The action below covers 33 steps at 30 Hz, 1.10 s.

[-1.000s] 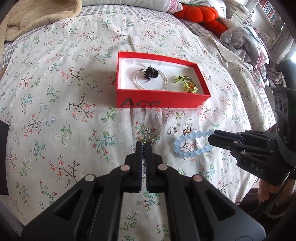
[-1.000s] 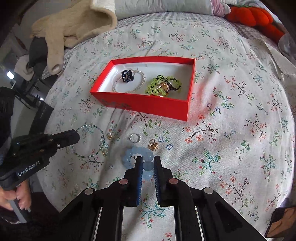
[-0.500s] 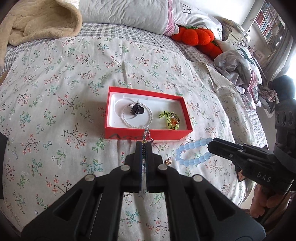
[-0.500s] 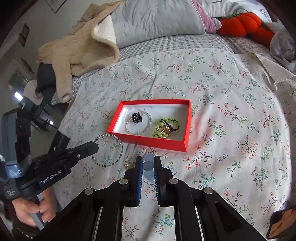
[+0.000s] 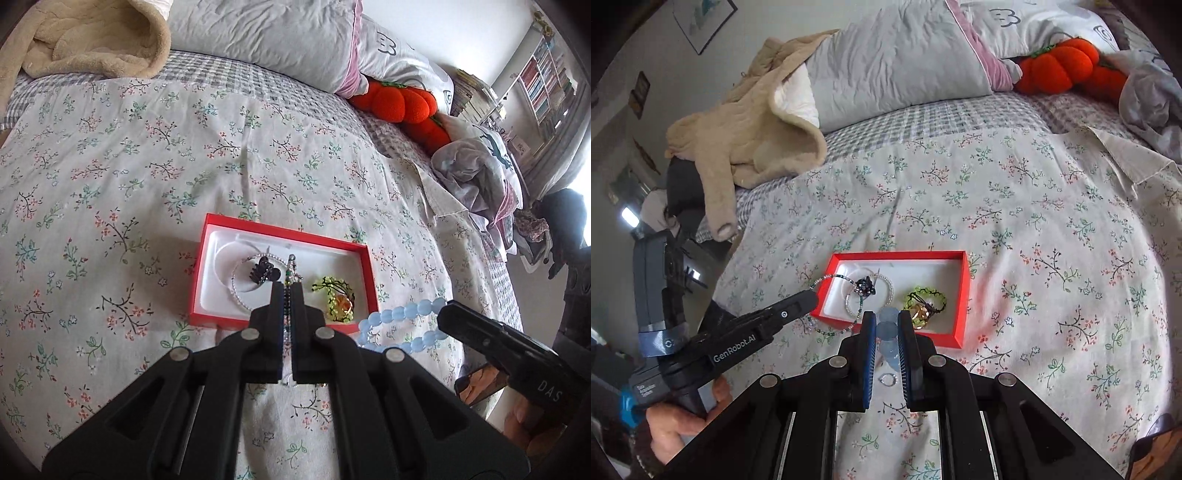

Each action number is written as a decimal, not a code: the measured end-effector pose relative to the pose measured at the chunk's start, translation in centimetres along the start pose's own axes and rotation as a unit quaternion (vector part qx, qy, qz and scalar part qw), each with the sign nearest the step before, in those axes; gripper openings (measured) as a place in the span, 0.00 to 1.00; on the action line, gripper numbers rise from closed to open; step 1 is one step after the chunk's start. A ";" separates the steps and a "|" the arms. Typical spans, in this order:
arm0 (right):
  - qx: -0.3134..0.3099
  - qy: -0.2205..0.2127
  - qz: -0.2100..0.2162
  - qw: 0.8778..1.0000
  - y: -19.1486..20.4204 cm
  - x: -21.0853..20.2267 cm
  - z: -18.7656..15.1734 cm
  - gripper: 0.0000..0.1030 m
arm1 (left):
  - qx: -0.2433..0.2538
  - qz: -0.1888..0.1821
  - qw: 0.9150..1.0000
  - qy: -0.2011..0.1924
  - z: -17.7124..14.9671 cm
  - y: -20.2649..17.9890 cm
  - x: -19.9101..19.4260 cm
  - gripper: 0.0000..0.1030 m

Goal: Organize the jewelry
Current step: 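Carry the thin bracelet into the box while the right tool brings the blue bracelet over, then open both tools to release the bracelets into the red box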

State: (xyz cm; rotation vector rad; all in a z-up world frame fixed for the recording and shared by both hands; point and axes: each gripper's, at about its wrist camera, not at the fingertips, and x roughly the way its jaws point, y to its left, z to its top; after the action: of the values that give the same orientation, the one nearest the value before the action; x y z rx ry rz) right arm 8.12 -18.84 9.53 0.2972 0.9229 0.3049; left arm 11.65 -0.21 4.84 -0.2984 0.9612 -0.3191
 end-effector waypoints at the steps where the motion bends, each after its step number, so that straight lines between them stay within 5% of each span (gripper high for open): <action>1: 0.003 -0.003 0.001 1.000 0.0 0.1 0.2 0.11 | -0.002 0.003 1.000 -0.002 0.2 0.2 0.3 0.03; 13: 0.022 -0.013 0.042 0.999 0.6 3.7 2.5 0.11 | -0.012 0.051 0.999 -0.003 0.8 1.8 3.7 0.03; 28: 0.027 0.021 -0.035 0.999 -3.3 7.0 1.7 0.12 | 0.032 0.086 0.996 -0.008 0.7 0.9 3.6 0.04; 33: 0.033 0.021 -0.031 0.999 -3.8 6.0 1.8 0.14 | 0.057 0.094 0.994 -0.009 0.4 0.0 2.7 0.26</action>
State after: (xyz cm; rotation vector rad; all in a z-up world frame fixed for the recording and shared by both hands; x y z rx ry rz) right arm 13.46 -20.24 4.75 0.3237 0.9825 0.2245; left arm 13.45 -1.27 3.07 -0.1060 0.9420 -0.1973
